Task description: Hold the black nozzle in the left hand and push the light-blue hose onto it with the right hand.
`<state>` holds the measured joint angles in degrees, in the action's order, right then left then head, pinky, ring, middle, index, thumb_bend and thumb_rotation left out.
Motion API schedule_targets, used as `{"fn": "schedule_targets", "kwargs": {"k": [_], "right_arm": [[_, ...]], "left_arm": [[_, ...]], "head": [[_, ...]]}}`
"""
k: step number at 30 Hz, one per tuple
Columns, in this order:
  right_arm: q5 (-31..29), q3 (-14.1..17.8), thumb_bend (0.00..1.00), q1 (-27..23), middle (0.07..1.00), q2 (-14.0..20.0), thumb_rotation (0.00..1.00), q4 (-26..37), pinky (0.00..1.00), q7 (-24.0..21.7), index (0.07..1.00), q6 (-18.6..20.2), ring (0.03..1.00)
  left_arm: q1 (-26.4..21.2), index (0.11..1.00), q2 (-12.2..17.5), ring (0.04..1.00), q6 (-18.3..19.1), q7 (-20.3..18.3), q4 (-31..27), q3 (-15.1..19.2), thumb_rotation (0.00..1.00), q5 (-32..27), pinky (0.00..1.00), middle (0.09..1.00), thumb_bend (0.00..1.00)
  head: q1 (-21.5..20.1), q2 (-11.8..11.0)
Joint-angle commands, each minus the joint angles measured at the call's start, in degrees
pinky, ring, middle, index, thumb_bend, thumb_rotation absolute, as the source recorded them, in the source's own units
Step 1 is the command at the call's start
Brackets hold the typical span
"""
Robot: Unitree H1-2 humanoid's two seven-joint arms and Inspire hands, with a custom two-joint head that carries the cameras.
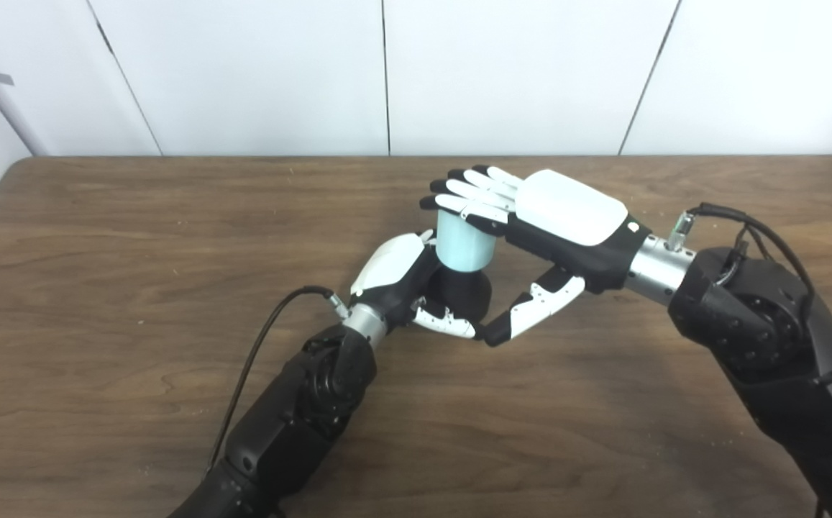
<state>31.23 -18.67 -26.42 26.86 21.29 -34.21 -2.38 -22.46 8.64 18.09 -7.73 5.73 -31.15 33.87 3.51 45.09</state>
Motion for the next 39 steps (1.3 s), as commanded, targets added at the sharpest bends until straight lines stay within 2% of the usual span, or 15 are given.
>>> {"fn": "schedule_targets", "kwargs": {"k": [1, 7, 19, 26, 39], "right_arm": [[0.7, -1.5, 0.7, 1.4, 1.0, 0.7, 1.0, -0.7, 1.0, -2.4, 0.974, 0.8, 1.0], [1.0, -2.1, 0.7, 1.0, 1.0, 0.9, 1.0, -0.6, 1.0, -2.4, 0.974, 0.9, 1.0], [-0.4, -1.1, 0.71, -1.2, 1.0, 0.8, 1.0, 0.1, 1.0, -2.2, 0.974, 1.9, 1.0], [0.4, -1.4, 0.7, 0.1, 1.0, 0.8, 1.0, -1.4, 1.0, -0.8, 0.974, 0.4, 1.0], [1.3, -2.9, 0.7, 1.1, 1.0, 1.0, 1.0, -1.9, 1.0, -1.7, 0.975, 0.9, 1.0]], "left_arm": [[5.6, 0.48, 2.1, 1.0, 8.4, -8.4, 5.8, -3.1, 0.04, 1.6, 1.0, 0.866, 0.52], [5.6, 0.48, 2.3, 1.0, 8.3, -8.4, 5.8, -3.2, 0.04, 1.6, 1.0, 0.866, 0.52], [5.1, 0.48, 2.2, 1.0, 8.0, -8.5, 6.7, -3.1, 0.04, 1.3, 1.0, 0.867, 0.52], [4.8, 0.48, 2.2, 1.0, 8.0, -8.6, 6.9, -3.2, 0.04, 1.4, 1.0, 0.867, 0.52], [4.8, 0.48, 2.4, 1.0, 8.0, -8.5, 6.9, -3.2, 0.04, 1.6, 1.0, 0.867, 0.52]], "head": [[0.0, 0.0], [-0.2, 0.0], [-0.2, -0.2], [-0.3, -0.3], [-0.3, -0.1]]}}
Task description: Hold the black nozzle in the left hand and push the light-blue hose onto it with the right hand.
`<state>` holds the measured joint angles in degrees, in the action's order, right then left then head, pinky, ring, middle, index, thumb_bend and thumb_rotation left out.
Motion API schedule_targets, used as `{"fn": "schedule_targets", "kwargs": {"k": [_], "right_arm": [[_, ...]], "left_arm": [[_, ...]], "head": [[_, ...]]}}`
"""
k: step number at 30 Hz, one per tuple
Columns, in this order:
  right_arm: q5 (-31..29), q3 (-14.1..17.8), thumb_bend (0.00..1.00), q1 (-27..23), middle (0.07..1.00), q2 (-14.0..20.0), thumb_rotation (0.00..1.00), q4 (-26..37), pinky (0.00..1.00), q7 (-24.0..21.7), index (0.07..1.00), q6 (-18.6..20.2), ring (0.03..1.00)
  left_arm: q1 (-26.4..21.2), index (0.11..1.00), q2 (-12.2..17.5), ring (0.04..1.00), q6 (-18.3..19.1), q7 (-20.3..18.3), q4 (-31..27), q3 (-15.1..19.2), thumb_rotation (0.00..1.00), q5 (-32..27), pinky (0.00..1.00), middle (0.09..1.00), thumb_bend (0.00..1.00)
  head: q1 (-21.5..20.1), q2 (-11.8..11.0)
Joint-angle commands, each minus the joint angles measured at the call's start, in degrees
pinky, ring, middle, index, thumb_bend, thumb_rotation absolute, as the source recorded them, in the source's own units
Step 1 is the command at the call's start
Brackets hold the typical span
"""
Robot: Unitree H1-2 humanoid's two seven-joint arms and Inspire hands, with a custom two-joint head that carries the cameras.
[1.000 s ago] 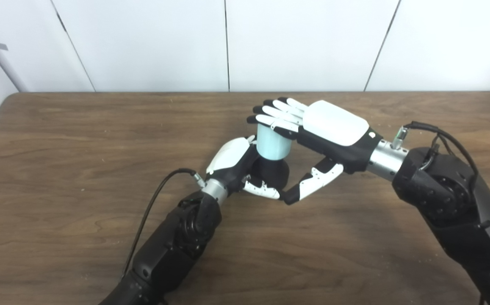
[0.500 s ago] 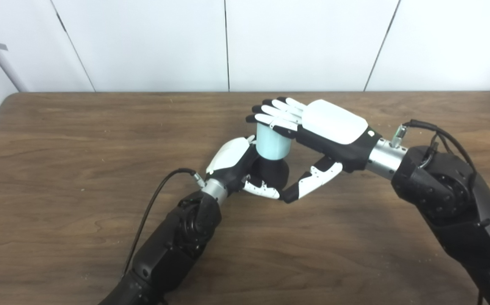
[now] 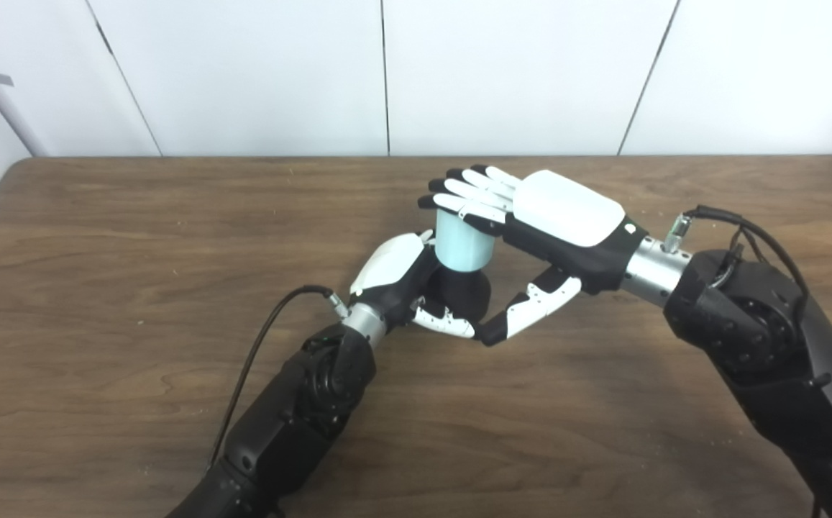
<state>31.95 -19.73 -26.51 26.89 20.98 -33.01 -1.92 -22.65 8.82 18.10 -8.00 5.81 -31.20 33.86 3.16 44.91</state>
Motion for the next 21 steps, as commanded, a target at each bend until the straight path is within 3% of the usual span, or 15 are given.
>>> {"fn": "schedule_targets", "kwargs": {"k": [1, 21], "right_arm": [[0.7, -1.9, 0.7, 1.2, 1.0, 1.0, 1.0, -1.5, 1.0, -3.0, 0.975, 0.5, 1.0], [0.0, -0.8, 0.7, 1.8, 1.0, 1.5, 1.0, -1.1, 1.0, -2.2, 0.975, 0.4, 1.0]], "left_arm": [[5.0, 0.48, 2.2, 1.0, 8.1, -8.4, 6.8, -3.2, 0.04, 1.6, 1.0, 0.867, 0.52], [5.3, 0.48, 2.4, 1.0, 8.2, -8.7, 6.1, -3.1, 0.04, 1.5, 1.0, 0.867, 0.52]], "head": [[0.0, 0.0], [0.0, 0.4]]}}
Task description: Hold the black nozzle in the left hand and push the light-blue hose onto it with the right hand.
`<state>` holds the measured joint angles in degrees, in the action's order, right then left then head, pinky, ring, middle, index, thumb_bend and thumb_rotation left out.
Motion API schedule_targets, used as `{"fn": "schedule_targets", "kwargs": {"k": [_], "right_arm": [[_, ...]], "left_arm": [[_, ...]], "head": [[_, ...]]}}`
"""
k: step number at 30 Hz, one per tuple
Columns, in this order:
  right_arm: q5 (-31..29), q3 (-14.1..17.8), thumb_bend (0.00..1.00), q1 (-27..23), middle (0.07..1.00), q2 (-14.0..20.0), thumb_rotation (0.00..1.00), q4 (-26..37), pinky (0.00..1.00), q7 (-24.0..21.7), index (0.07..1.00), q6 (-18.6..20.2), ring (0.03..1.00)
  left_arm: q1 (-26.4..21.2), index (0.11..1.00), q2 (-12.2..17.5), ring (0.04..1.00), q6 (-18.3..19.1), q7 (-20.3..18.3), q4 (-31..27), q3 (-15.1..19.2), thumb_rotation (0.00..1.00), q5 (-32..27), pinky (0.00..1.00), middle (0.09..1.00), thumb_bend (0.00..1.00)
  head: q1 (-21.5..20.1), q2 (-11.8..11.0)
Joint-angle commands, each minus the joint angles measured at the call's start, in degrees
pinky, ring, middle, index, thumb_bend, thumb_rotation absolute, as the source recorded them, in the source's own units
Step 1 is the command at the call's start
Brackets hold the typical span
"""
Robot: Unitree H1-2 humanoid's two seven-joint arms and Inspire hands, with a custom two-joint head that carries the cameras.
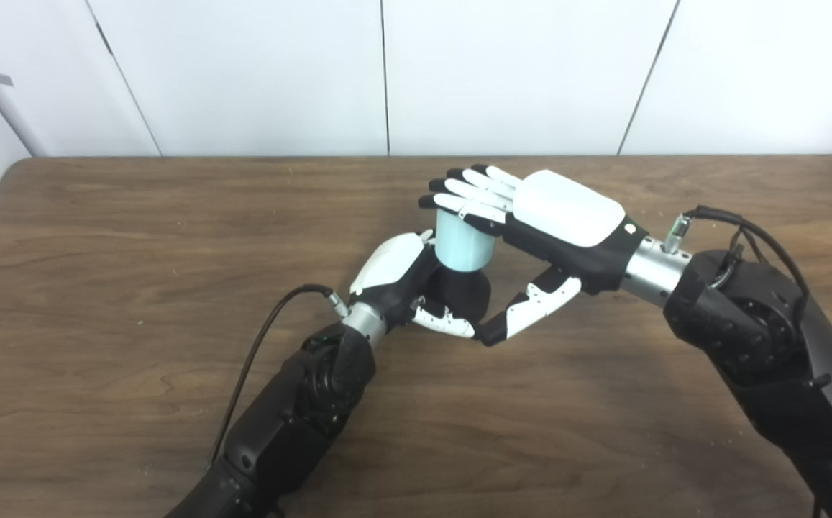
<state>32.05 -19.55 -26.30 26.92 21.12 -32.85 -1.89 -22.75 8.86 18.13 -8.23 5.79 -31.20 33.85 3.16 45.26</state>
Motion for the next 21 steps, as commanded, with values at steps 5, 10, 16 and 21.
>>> {"fn": "schedule_targets", "kwargs": {"k": [5, 10, 16, 21], "right_arm": [[-0.4, -0.7, 0.7, 1.9, 1.0, 1.7, 1.0, -0.9, 1.0, -2.1, 0.975, 0.5, 1.0], [-0.6, -0.5, 0.7, 2.4, 1.0, 2.1, 1.0, -0.8, 1.0, -1.9, 0.975, 0.6, 1.0], [-0.7, -0.2, 0.71, 2.3, 1.0, 2.3, 1.0, 0.0, 1.0, -2.2, 0.976, 1.3, 1.0], [-0.4, -0.3, 0.71, 2.2, 1.0, 2.2, 1.0, 0.1, 1.0, -2.1, 0.976, 1.2, 1.0]], "left_arm": [[5.4, 0.48, 2.2, 1.0, 8.3, -8.5, 6.0, -3.2, 0.04, 1.6, 1.0, 0.867, 0.52], [5.4, 0.48, 2.4, 1.0, 8.1, -8.6, 6.0, -3.3, 0.04, 1.6, 1.0, 0.867, 0.52], [5.3, 0.48, 2.5, 1.0, 7.9, -8.5, 6.2, -3.5, 0.04, 1.7, 1.0, 0.866, 0.52], [5.2, 0.48, 2.3, 1.0, 8.1, -8.6, 6.3, -3.5, 0.04, 1.6, 1.0, 0.866, 0.52]], "head": [[0.1, 0.2], [-0.1, 0.1], [-0.2, 0.1], [-0.1, 0.2]]}}
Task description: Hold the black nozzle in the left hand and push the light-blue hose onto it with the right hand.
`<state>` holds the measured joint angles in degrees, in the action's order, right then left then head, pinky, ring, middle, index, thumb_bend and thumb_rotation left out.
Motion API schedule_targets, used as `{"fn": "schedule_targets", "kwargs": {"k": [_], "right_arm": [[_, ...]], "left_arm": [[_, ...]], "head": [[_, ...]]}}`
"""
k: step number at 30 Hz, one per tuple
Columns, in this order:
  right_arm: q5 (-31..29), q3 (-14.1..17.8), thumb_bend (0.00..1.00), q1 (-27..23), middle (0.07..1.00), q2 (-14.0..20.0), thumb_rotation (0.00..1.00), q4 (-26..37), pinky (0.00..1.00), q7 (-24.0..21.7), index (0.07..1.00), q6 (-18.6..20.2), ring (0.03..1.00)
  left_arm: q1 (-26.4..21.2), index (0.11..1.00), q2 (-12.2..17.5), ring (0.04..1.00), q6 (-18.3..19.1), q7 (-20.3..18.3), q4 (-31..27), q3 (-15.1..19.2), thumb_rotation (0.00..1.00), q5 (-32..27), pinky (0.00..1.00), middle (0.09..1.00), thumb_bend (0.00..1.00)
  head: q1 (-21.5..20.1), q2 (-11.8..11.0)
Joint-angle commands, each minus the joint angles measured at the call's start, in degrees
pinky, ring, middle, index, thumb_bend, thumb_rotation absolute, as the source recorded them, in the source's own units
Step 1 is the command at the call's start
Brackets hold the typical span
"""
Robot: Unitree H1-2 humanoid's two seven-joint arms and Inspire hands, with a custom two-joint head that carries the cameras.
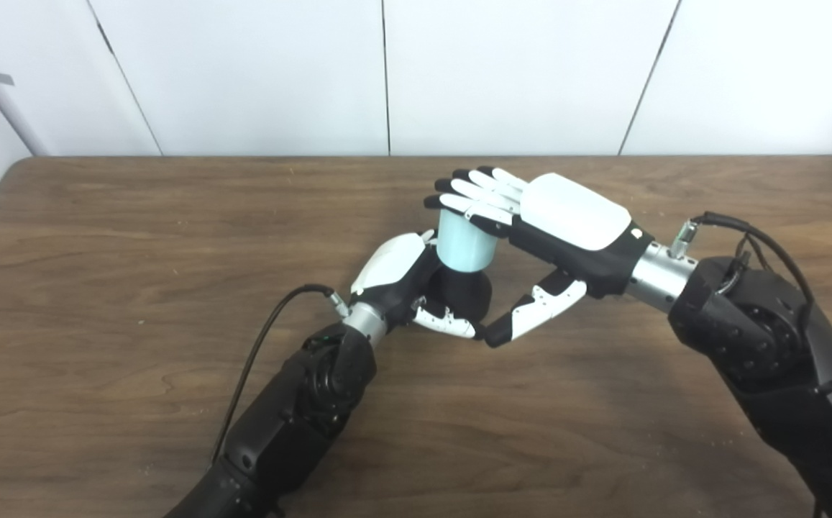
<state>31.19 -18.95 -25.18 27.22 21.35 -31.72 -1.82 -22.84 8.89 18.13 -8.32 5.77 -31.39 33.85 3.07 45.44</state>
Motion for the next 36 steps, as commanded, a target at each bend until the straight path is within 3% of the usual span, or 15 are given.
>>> {"fn": "schedule_targets", "kwargs": {"k": [1, 13, 36], "right_arm": [[0.5, -0.9, 0.71, 1.0, 1.0, 1.8, 1.0, -0.1, 1.0, -3.2, 0.976, 1.1, 1.0], [2.2, -2.5, 0.71, 0.8, 1.0, 0.5, 1.0, -0.7, 1.0, -2.9, 0.976, 0.4, 1.0], [1.9, -2.6, 0.7, 1.6, 1.0, 1.5, 1.0, -1.7, 1.0, -3.0, 0.976, 0.0, 1.0]], "left_arm": [[5.3, 0.481, 2.4, 1.0, 8.1, -8.6, 6.1, -3.4, 0.04, 1.6, 1.0, 0.866, 0.52], [5.3, 0.48, 2.5, 1.0, 8.0, -8.7, 6.1, -3.2, 0.04, 1.6, 1.0, 0.866, 0.52], [5.3, 0.48, 2.6, 1.0, 8.2, -8.9, 5.9, -3.3, 0.04, 1.9, 1.0, 0.866, 0.52]], "head": [[0.1, 0.1], [0.0, 0.1], [-0.1, 0.3]]}}
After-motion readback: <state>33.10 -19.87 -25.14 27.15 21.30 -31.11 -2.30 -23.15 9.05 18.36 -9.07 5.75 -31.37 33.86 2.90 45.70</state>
